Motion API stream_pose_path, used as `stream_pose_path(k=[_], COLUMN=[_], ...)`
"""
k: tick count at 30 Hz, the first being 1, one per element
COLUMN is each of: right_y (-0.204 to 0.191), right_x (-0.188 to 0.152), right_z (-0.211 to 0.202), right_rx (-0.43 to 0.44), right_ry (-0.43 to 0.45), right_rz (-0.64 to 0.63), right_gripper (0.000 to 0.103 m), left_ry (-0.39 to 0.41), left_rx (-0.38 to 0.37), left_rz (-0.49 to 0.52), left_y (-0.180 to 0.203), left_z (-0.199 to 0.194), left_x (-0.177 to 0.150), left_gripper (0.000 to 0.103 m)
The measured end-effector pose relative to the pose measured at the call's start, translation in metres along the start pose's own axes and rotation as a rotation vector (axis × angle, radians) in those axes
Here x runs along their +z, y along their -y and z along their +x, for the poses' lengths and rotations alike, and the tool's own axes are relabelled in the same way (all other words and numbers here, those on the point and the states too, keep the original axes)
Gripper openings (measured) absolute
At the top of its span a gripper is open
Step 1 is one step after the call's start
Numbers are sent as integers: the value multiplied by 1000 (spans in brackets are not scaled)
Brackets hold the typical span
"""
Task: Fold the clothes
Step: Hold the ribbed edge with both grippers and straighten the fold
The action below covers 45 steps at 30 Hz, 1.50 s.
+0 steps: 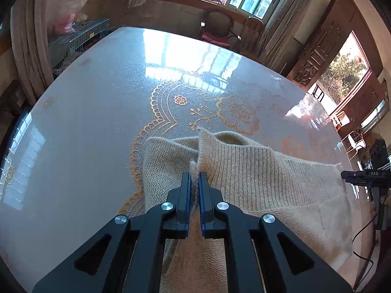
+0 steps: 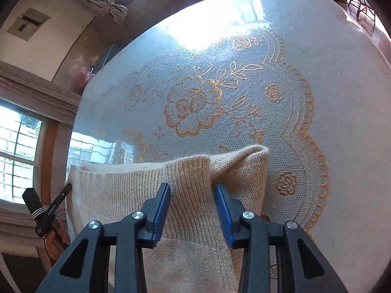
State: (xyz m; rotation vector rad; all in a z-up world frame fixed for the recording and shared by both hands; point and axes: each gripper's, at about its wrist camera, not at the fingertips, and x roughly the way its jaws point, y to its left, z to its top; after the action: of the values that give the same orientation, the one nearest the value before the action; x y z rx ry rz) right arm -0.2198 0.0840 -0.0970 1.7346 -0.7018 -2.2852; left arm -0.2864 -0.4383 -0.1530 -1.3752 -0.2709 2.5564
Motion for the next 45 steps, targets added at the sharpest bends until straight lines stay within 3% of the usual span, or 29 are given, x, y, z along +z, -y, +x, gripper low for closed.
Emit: stream_pose_path(k=[1,4,6,8,10,12,13,15,18,20,21,25,27,29,32,34,41,45], right_y=[-7,-30,-42,-52,-59,-51,-46,-38,-25,-20,-11,-13,-12,-17,-24,-30,-21,-33], right_x=[-4,-14,-17,-19,-21,-19,-19,-17,-15,-12,-3,-16,-16,-18,-21,-24,-24,-27], right_z=[4,4,-1,-4,-6,-5,-10,-20,-33,-29,-30,-20,-12,2,14,16,10,-6], right_rx=[-48,-188,-313,-463,-597,-573,-474,-328,-118,-66,-88,-188,-166,-201,-233,-268,-258,-306], right_ry=[0,34,79,117,151,152,150,145,130,74,62,38,8,-28,-40,-8,1,99], right_rz=[-48,-183,-262,-341,-410,-389,-348,-271,-161,-152,-165,-190,-200,-220,-302,-373,-317,-440], right_gripper=[28,17,14,14,14,15,15,30,30,30,31,33,35,47,52,52,51,54], left_ry=[16,98,168,192,104,29,21,16,10,21,22,23,19,16,9,8,4,8], left_rx=[1,-6,-25,25,71,110,103,102,75,71,69,63,63,66,65,70,57,58], left_rz=[19,45,33,49,48,34,31,31,23,32,34,28,13,14,18,19,6,9], left_y=[3,11,11,13,12,8,7,5,6,9,10,8,5,5,4,5,5,4], left_z=[-4,-24,-41,-41,-19,0,2,2,-3,-9,-11,-14,-13,-12,-10,-10,-8,-7], left_x=[-1,0,3,7,10,8,6,0,-1,1,2,5,5,4,2,3,3,6], left_gripper=[5,5,6,8,8,8,8,8,8,8,8,8,8,9,9,9,10,10])
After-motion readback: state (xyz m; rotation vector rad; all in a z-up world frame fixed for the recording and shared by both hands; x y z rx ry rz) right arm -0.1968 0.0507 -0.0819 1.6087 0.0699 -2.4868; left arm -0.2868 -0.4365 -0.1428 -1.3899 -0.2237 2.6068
